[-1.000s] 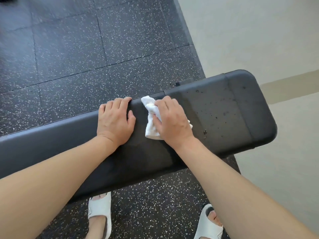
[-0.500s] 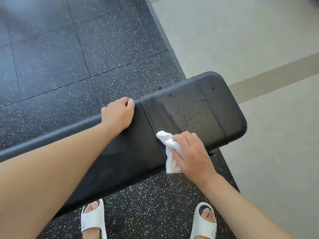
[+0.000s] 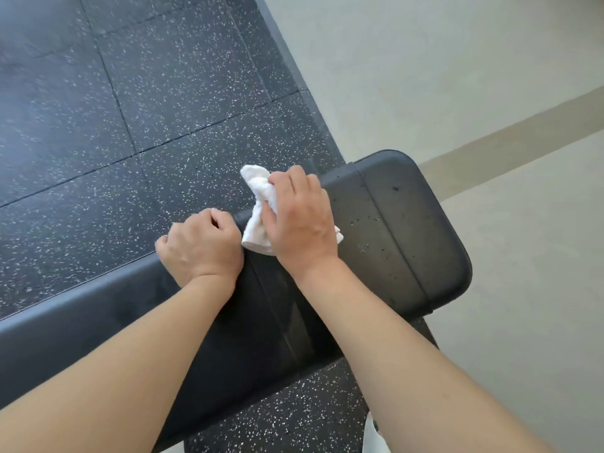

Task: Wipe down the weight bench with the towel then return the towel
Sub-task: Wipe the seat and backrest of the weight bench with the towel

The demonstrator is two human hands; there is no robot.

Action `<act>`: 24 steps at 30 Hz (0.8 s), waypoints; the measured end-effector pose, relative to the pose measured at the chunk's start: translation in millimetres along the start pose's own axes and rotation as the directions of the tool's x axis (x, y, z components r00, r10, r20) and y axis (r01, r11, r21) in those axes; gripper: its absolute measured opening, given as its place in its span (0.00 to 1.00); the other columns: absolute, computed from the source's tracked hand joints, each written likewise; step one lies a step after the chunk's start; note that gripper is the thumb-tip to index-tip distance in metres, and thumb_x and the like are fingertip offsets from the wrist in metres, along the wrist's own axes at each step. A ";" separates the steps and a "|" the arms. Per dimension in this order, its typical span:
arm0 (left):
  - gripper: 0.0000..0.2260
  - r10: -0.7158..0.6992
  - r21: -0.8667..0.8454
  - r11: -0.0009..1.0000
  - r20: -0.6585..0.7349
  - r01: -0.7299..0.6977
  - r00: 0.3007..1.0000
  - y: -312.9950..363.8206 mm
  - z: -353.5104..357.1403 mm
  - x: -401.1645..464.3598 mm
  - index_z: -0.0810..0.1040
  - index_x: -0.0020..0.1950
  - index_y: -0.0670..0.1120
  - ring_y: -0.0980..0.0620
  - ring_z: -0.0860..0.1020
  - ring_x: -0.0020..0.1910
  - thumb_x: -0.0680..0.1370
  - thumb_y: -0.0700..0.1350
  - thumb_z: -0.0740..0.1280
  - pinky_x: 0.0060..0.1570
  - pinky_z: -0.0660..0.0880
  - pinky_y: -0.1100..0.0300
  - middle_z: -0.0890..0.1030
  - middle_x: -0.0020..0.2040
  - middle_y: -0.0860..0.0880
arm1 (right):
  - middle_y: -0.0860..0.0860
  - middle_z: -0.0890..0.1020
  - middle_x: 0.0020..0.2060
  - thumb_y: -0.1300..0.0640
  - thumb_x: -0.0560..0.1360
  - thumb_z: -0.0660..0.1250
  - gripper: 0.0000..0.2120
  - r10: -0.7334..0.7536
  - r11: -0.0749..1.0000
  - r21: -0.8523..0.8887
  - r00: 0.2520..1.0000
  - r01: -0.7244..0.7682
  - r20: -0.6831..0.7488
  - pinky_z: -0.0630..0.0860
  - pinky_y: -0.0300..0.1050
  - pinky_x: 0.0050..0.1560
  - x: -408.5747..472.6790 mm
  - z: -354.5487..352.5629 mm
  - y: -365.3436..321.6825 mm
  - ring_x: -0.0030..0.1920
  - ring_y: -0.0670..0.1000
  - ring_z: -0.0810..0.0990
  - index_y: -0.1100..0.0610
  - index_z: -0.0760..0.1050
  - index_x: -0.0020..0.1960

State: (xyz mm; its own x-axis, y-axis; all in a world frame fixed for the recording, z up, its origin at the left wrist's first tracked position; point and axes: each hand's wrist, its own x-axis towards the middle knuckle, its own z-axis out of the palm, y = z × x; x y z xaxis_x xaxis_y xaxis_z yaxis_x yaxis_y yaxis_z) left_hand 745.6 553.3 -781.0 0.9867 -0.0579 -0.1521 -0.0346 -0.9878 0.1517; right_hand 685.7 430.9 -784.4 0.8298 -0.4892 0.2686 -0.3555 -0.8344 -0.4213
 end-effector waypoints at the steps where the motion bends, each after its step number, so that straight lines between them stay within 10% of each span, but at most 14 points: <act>1: 0.19 -0.012 0.007 1.000 0.004 0.012 1.000 1.1 -0.1 0.9 0.77 0.36 0.47 0.41 0.72 0.40 0.81 0.48 0.52 0.52 0.64 0.48 0.68 0.30 0.50 | 0.55 0.78 0.48 0.52 0.76 0.66 0.11 -0.007 1.000 -0.013 1.000 0.007 0.000 0.71 0.52 0.40 9.1 8.7 -6.9 0.44 0.57 0.75 0.58 0.78 0.52; 13: 0.21 -0.020 -0.001 1.000 -0.059 0.020 0.998 5.6 -0.6 1.3 0.79 0.37 0.43 0.37 0.74 0.40 0.80 0.49 0.51 0.50 0.68 0.46 0.80 0.36 0.39 | 0.58 0.78 0.51 0.53 0.75 0.64 0.15 0.097 0.995 0.017 0.995 -0.097 0.003 0.75 0.58 0.48 33.2 -39.6 89.8 0.48 0.61 0.77 0.60 0.78 0.57; 24: 0.15 -0.079 -0.095 0.993 -0.021 0.077 0.997 5.3 1.5 2.0 0.67 0.34 0.50 0.41 0.71 0.40 0.80 0.48 0.54 0.48 0.62 0.48 0.79 0.37 0.43 | 0.56 0.77 0.43 0.61 0.68 0.76 0.10 -0.095 0.983 0.171 0.987 0.072 0.127 0.74 0.54 0.39 59.0 42.5 -34.0 0.42 0.58 0.76 0.58 0.75 0.44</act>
State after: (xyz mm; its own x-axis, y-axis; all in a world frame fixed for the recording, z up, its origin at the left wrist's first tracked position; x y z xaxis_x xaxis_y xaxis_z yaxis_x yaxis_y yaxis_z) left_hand 747.1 547.8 -781.9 0.9895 0.0234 -0.1429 0.0564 -0.9712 0.2316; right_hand 765.0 441.2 -791.1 0.9077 -0.3717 0.1947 -0.2161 -0.8119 -0.5424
